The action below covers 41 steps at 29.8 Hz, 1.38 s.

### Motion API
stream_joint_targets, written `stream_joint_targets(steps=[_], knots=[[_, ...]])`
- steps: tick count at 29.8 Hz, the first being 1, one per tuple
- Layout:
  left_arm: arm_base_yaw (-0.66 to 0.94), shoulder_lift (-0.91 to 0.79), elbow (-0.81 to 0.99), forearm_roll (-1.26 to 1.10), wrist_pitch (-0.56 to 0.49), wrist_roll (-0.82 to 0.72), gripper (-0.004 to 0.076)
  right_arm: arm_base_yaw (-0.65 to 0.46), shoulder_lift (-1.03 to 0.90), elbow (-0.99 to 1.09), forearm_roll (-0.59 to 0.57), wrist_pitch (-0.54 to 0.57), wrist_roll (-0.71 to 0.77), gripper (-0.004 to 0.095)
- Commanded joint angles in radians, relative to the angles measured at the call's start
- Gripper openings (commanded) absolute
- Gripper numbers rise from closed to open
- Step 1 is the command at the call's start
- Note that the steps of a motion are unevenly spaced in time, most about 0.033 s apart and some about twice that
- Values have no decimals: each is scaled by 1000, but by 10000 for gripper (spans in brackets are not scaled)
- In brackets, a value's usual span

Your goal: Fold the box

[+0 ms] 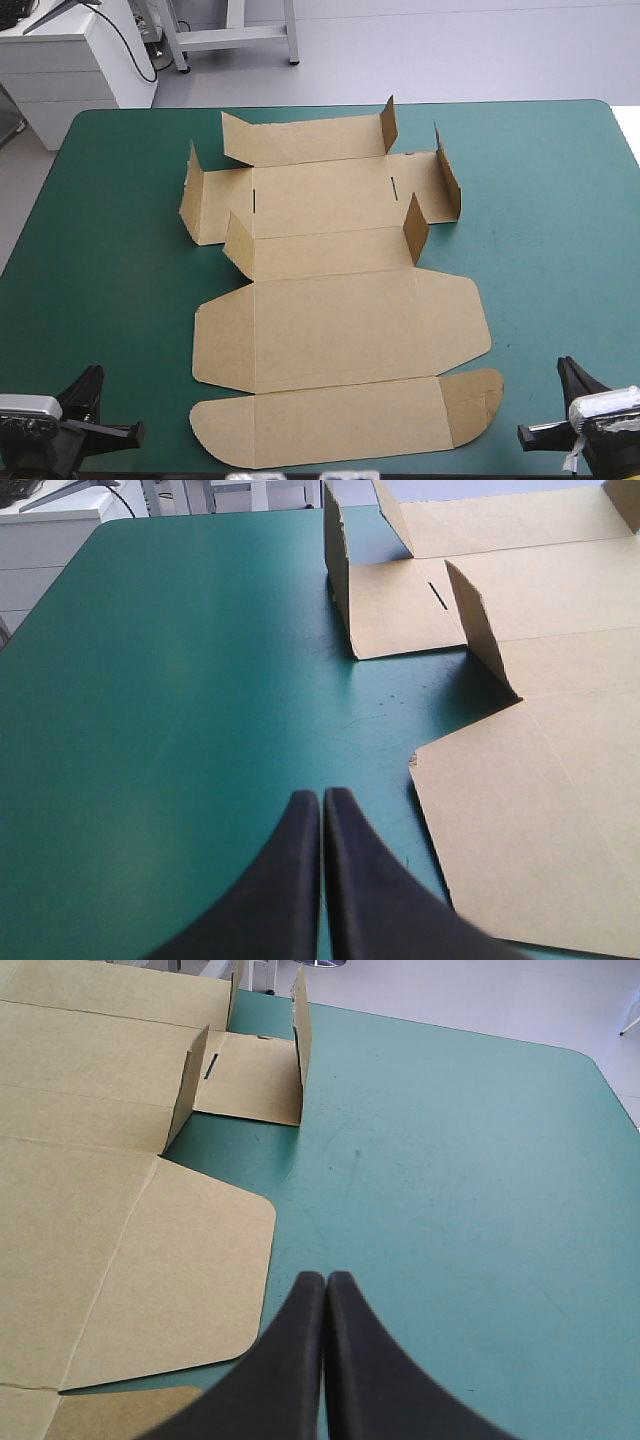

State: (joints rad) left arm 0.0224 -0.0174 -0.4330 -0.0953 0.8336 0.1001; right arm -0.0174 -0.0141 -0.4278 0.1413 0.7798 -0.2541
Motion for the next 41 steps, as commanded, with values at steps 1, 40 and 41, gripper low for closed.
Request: stream_joint_targets(steps=[1,40,41], knots=[[0,-7,-21,-10,-79,-6,-8,-6,-24,-27,4,-72,-5,-21],[0,-7,-16,-10,-90,-5,-8,-6,912,-575,499,-38,-289,-10],[0,-7,-16,-10,-90,-5,-8,-6,942,-598,499,-21,-280,-10]])
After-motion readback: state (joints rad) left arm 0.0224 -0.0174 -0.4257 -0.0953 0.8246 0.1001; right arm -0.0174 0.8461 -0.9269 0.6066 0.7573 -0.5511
